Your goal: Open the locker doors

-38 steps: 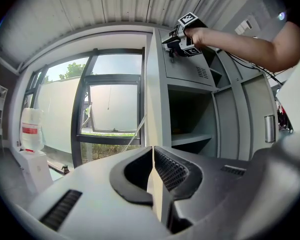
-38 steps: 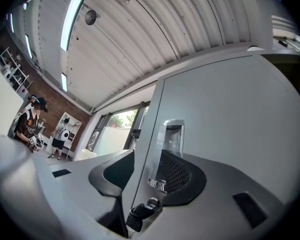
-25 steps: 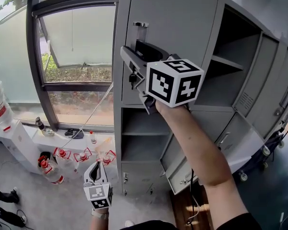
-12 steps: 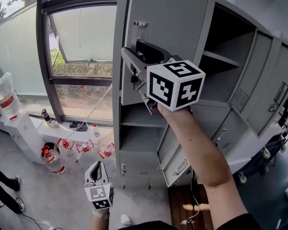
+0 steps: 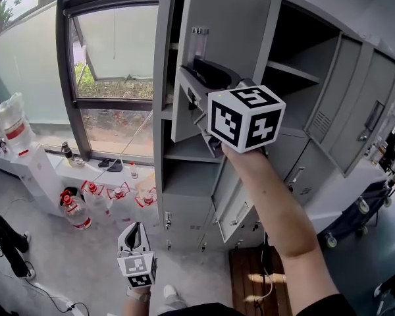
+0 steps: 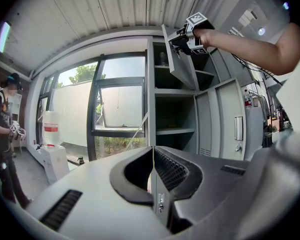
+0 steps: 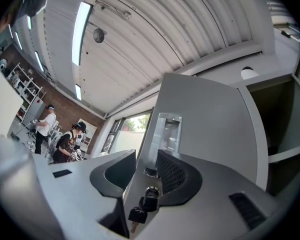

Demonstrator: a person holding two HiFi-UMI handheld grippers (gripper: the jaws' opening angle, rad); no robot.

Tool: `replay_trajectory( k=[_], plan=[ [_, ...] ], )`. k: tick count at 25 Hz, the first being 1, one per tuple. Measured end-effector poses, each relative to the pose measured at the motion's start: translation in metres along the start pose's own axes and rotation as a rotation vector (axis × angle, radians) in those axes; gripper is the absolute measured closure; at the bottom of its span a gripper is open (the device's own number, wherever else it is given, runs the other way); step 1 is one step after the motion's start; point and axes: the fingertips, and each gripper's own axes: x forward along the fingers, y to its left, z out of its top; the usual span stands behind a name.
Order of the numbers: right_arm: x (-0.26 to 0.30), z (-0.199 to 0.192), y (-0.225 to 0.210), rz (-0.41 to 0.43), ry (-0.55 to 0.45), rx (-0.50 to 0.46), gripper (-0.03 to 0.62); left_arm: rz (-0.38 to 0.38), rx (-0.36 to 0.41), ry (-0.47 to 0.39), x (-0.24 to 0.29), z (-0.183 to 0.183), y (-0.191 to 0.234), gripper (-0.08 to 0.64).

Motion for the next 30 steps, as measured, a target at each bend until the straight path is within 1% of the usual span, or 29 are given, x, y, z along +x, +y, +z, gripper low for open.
replay_trajectory(
  k=[3,9,10,14,18,23,27,30],
  plan=[
    [-0.01,-0.005,0.002,-0.02,0.02,-0.028,0.439,-0.012,0.009,-0.001,-0.006,0.002,-0.008,0.534],
    [-0.015,-0.013,0.012,-0.025,0.044,-0.053,0.445,-0.023,0.013,-0.006,-0.014,0.005,-0.02,0.534],
    [-0.015,-0.013,0.012,-0.034,0.04,-0.054,0.44,-0.023,0.013,-0.006,-0.015,0.004,-0.02,0.534],
    [-0.006,-0.012,0.005,-0.066,0.031,-0.048,0.385,-0.013,0.01,-0.003,-0.018,0.003,-0.013,0.534],
    [0.012,-0.014,-0.004,-0.045,0.053,-0.012,0.377,0.0,0.006,0.008,-0.017,-0.001,-0.003,0.534],
    [0.032,-0.019,-0.008,0.009,0.065,0.029,0.377,0.01,0.01,0.013,-0.008,-0.002,0.006,0.534],
    [0.042,-0.019,-0.005,0.05,0.062,0.052,0.396,0.017,0.01,0.012,-0.001,0.0,0.013,0.534],
    [0.048,-0.02,-0.006,0.065,0.061,0.067,0.4,0.023,0.012,0.008,0.004,0.001,0.015,0.534]
  ],
)
